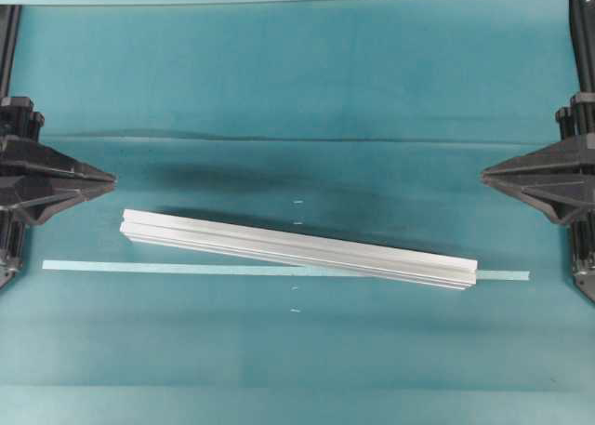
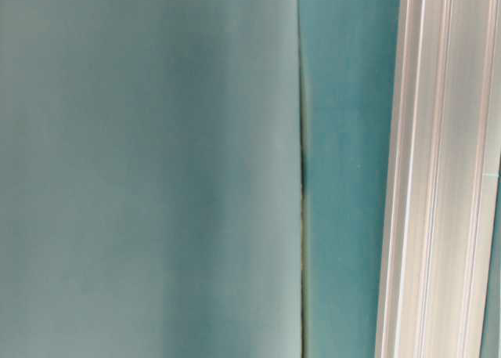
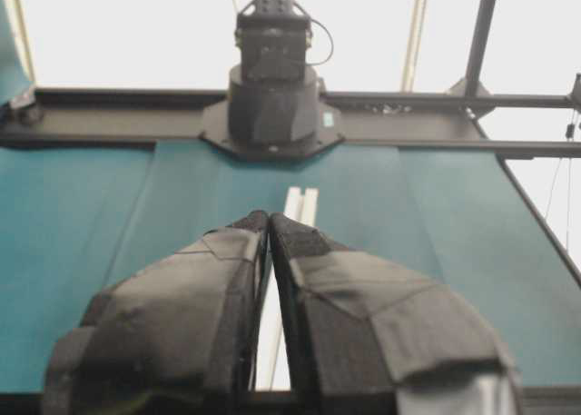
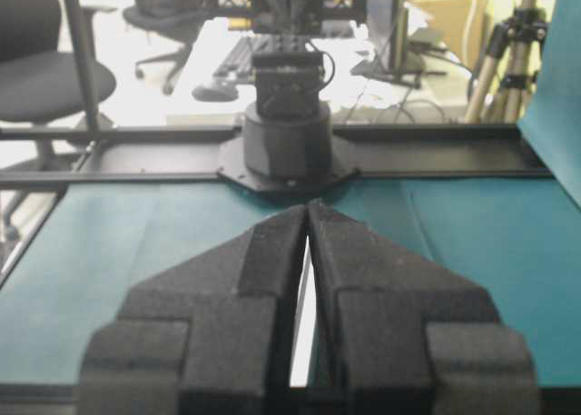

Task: Lift the metal rail with both hands.
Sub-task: 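Move both grippers inward toward the ends of the silver rail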

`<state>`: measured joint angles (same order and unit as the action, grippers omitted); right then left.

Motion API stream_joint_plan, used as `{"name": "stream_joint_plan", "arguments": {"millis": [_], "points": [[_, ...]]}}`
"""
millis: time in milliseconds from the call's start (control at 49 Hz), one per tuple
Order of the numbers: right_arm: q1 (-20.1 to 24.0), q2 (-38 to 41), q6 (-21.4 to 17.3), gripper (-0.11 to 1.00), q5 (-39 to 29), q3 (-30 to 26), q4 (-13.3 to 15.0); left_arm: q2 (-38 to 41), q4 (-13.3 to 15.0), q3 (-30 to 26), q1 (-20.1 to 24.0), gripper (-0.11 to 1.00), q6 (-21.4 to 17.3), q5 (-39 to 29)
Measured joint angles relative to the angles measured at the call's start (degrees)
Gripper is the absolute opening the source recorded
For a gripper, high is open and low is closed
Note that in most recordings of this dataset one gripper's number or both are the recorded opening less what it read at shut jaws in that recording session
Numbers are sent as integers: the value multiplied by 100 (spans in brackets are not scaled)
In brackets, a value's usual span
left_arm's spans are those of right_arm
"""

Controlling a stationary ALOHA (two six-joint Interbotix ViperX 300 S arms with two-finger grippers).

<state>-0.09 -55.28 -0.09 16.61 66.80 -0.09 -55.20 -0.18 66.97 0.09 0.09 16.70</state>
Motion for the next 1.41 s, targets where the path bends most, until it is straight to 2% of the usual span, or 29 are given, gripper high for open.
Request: {"name": "stream_joint_plan", "arguments": {"millis": [61, 123, 204, 429, 633, 858, 1164, 1409], "points": [[0, -9, -35, 9, -18, -35, -53, 18, -18, -97, 0, 9, 53, -193], [0, -35, -114, 1, -141, -114, -246, 70, -44, -334, 0, 0, 132, -589], [-9, -62, -264, -3, -466, -255, -466, 141, -70, -703, 26, -6, 114, -1266], [-62, 0, -448, -4, -2268, -896, -536, 598, -79, -1679, 123, -6, -105, -3129], [-167, 343, -554, -4, -3647, -1529, -536, 1441, -88, -2408, 123, -6, -422, -4377], [-193, 879, -563, -4, -4395, -1898, -536, 2101, -88, -2812, 167, -6, -747, -4860], [-202, 1213, -571, -4, -5054, -2136, -545, 2443, -97, -3138, 255, -6, -773, -5493], [-202, 2074, -589, -4, -5783, -2479, -545, 3023, -132, -3516, 299, -6, -932, -6179]]}}
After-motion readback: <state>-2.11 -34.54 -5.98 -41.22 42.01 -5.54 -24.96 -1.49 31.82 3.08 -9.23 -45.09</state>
